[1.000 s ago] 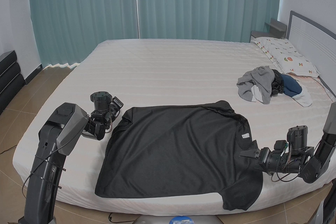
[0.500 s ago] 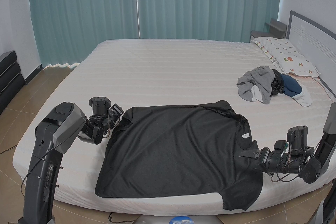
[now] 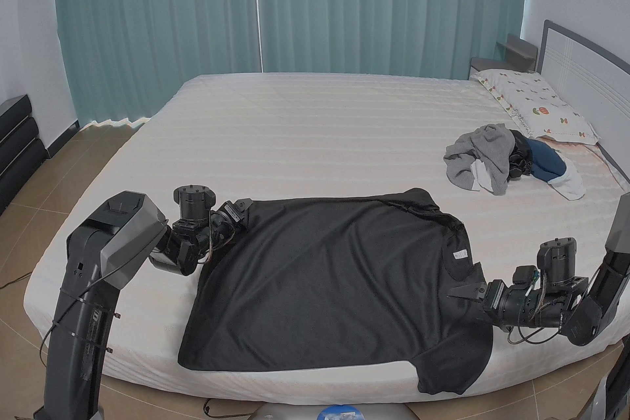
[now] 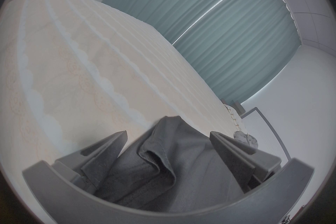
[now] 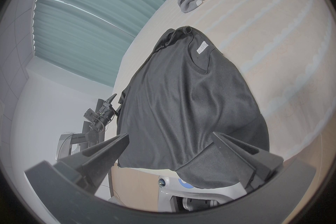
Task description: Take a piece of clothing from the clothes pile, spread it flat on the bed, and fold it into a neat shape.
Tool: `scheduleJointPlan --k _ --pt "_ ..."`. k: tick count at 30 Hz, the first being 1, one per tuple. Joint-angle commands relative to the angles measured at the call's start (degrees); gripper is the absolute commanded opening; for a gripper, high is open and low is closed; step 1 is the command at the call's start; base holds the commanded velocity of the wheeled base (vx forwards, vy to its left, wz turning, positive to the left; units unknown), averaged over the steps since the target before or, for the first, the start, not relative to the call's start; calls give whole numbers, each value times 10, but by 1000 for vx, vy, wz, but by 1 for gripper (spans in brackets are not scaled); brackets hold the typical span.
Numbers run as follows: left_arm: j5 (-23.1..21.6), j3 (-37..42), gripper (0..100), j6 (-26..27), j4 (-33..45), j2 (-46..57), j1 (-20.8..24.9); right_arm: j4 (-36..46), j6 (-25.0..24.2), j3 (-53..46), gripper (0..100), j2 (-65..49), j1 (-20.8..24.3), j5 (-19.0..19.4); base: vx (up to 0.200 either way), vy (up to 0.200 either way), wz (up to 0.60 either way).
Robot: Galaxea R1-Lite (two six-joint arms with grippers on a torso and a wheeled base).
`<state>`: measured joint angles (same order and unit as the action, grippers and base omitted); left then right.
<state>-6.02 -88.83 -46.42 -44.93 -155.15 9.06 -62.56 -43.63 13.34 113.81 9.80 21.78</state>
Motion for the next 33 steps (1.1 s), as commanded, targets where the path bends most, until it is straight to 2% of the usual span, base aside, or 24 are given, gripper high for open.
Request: scheduleJointPlan --k 1,12,22,25,33 --pt "0 5 0 2 0 4 3 -1 0 -2 100 -2 1 0 0 0 0" --pt "16 -6 0 3 -26 2 -4 -4 -1 -6 100 -10 1 0 0 0 0" --pt "17 -11 0 4 -82 -1 -26 -58 -1 -31 100 -3 0 -1 0 0 0" --pt "17 -27 0 5 -106 -9 -32 -59 -1 -32 100 -3 0 -1 0 0 0" --pt "26 -67 0 5 -107 -35 -42 -59 -1 -31 100 1 1 0 0 0 0"
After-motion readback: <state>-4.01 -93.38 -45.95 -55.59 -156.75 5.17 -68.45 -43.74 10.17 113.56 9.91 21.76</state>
